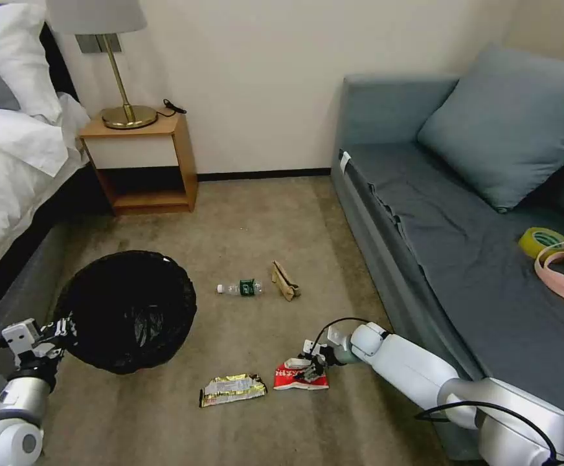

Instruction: Pick up the trash bin, then pick up the garbage on the floor and place it into the trash bin.

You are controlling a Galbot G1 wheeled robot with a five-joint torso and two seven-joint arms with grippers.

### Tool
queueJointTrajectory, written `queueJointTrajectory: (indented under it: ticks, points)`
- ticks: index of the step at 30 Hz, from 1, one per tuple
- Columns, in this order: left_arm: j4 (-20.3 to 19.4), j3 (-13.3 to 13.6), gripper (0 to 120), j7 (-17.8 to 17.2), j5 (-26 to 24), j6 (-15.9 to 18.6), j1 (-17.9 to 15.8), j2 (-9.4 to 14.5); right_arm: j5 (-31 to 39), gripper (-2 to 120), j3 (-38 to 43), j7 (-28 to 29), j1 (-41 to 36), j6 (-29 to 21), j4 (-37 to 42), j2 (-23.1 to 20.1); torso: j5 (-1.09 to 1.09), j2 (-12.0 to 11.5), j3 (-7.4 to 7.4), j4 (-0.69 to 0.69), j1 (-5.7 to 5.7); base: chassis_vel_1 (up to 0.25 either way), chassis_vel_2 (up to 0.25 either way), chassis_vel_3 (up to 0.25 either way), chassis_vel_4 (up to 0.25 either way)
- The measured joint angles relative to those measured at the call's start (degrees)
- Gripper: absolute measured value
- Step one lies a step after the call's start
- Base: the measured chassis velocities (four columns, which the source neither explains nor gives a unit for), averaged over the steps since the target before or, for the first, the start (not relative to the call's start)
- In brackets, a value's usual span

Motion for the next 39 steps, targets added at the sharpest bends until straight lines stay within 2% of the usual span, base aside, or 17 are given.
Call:
queueJointTrajectory:
  ticks: [3, 5, 8, 9, 12, 15, 21, 25, 26, 32, 33, 37, 39]
  points:
    - [0.1, 0.1, 5, 0.0, 0.0, 0.0, 0.0, 0.0, -0.7, 39, 0.4, -0.1, -0.1, 0.7, -0.1, 0.1, 0.00, 0.0, 0.00, 0.00, 0.00, 0.000, 0.000, 0.000, 0.000]
    - [0.1, 0.2, 5, 0.0, 0.0, 0.0, 0.0, 0.0, -0.9, 36, 0.5, -0.1, -0.1, 0.8, -0.1, 0.1, 0.00, 0.0, 0.00, 0.00, 0.00, 0.000, 0.000, 0.000, 0.000]
    - [0.1, 0.4, 5, 0.0, 0.1, 0.0, -0.1, -0.1, -1.0, 21, 0.9, 0.0, -0.3, 0.8, 0.4, -0.4, 0.01, 0.0, 0.00, 0.00, 0.00, 0.000, 0.000, 0.000, 0.000]
    - [0.1, 0.4, 5, 0.0, 0.1, 0.0, -0.1, -0.1, -1.0, 21, 0.9, 0.0, -0.3, 0.8, 0.4, -0.4, 0.01, 0.0, 0.00, 0.00, 0.00, 0.000, 0.000, 0.000, 0.000]
    - [0.1, 0.8, 5, 0.1, 0.1, 0.0, -0.2, -0.2, -1.0, 8, 1.5, 0.4, -0.7, 0.9, 1.1, -1.0, 0.01, 0.0, 0.00, 0.00, 0.00, 0.000, 0.000, 0.000, 0.000]
    - [0.2, 1.1, 5, 0.1, 0.2, 0.0, -0.2, -0.3, -1.1, 0, 2.3, 0.7, -1.0, 0.8, 2.1, -1.8, 0.01, 0.0, 0.00, 0.00, 0.00, 0.000, 0.000, 0.000, 0.000]
    - [0.9, 1.8, 5, 0.1, 0.4, -0.2, -0.4, -0.3, -1.2, 0, 4.3, 1.1, -1.0, 0.6, 5.2, -4.2, 0.01, 0.0, 0.00, 0.00, 0.00, 0.000, 0.000, 0.000, 0.000]
    - [2.2, 3.2, 5, 0.0, 0.5, -0.5, -1.0, 0.2, 0.2, 0, 8.8, 3.2, -0.6, -1.1, 13.6, -9.5, 0.02, 0.0, 0.00, -0.01, 0.00, 0.000, 0.000, 0.000, 0.000]
    - [2.2, 3.2, 5, 0.0, 0.5, -0.5, -1.0, 0.2, 0.2, 0, 8.8, 3.2, -0.6, -1.1, 13.6, -9.5, 0.02, 0.0, 0.00, -0.01, 0.00, 0.000, 0.000, 0.000, 0.000]
    - [3.4, 5.5, 5, 0.0, -0.6, -0.4, -1.5, 1.6, 8.8, 0, 14.0, 7.5, 1.8, -3.9, 27.0, -14.9, 0.01, 0.0, 0.00, -0.01, 0.00, 0.000, 0.000, 0.000, 0.000]
    - [3.4, 5.5, 5, 0.0, -0.6, -0.4, -1.5, 1.6, 8.8, 0, 14.0, 7.5, 1.8, -3.9, 27.0, -14.9, 0.01, 0.0, 0.00, -0.01, 0.00, 0.000, 0.000, 0.000, 0.000]
    - [4.5, 7.4, 5, -0.1, -1.2, 0.0, -1.8, 3.2, 14.3, 0, 15.8, 11.7, 4.6, -4.8, 38.0, -17.6, 0.00, 0.0, 0.00, 0.00, 0.00, 0.000, 0.000, 0.000, 0.000]
    - [4.7, 7.9, 5, -0.1, -1.3, 0.0, -2.0, 3.5, 15.3, 0, 16.0, 13.1, 5.0, -4.8, 40.5, -17.8, -0.01, 0.0, 0.00, 0.01, 0.00, 0.000, 0.000, 0.000, 0.000]
